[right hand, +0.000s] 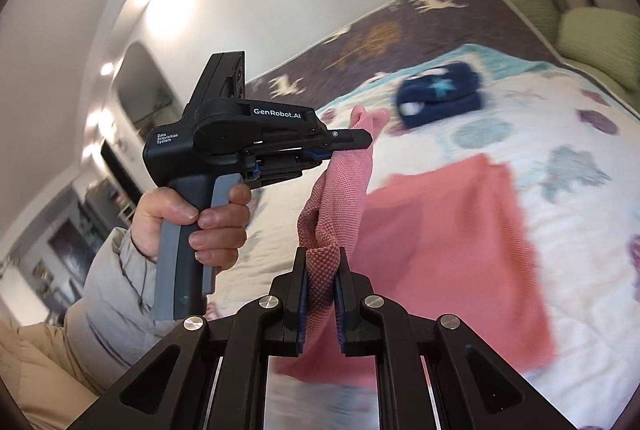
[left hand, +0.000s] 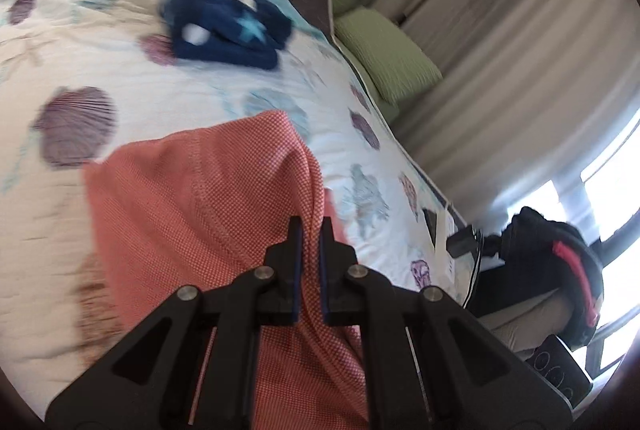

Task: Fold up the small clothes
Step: 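Grasp the sweater edge with the right gripper and fold it over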

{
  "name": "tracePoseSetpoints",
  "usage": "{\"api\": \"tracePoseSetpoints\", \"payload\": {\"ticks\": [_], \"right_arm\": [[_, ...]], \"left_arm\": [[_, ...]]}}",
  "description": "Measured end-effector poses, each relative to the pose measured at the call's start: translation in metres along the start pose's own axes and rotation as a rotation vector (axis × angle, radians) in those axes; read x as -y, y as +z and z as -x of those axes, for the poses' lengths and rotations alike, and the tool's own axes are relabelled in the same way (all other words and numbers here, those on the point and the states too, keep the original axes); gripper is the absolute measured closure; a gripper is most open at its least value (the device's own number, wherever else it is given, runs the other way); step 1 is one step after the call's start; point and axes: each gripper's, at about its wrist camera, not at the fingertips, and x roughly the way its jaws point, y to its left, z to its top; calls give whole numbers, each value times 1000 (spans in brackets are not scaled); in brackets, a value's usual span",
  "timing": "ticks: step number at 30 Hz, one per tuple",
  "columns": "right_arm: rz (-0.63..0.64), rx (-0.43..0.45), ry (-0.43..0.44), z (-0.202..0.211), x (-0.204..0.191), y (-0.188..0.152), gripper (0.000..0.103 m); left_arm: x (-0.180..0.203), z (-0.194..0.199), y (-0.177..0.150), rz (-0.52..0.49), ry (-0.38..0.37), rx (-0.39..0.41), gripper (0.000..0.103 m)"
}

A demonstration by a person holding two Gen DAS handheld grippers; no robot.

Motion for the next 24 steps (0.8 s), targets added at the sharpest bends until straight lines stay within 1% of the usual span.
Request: {"api": "tracePoseSetpoints", "payload": {"ticks": [2, 5, 8, 10, 12, 14, 18, 20, 22, 24], "right_arm": [[-40, 15, -32, 13, 19, -4, 93], [-103, 23, -74, 26, 48, -8, 93], [-165, 11, -96, 32, 74, -15, 93], [-188, 1, -114, 34, 85, -21, 93], [-210, -15, -119, 32, 94, -25, 93], [-219, -30, -119, 29, 100, -27, 93], [-192, -52, -146, 27, 102, -31, 90], [-183, -56, -177, 33, 102, -36, 89], [-193, -57, -194, 38, 110, -38, 89], [-204, -55, -216, 45, 115, -40, 88]], "left_arm": [[15, -22, -1, -25, 1, -37, 95], [34, -57, -6, -70, 34, -98, 95], [42, -81, -14, -92, 59, -141, 95], [47, -95, -18, -106, 87, -160, 94], [50, -104, -21, -117, 100, -173, 93], [51, -103, -23, -114, 82, -166, 87], [59, -88, -20, -119, 21, -137, 85], [62, -76, -21, -138, 26, -114, 75], [62, -63, -24, -151, 31, -89, 71], [57, -47, -29, -161, 37, -70, 70]]}}
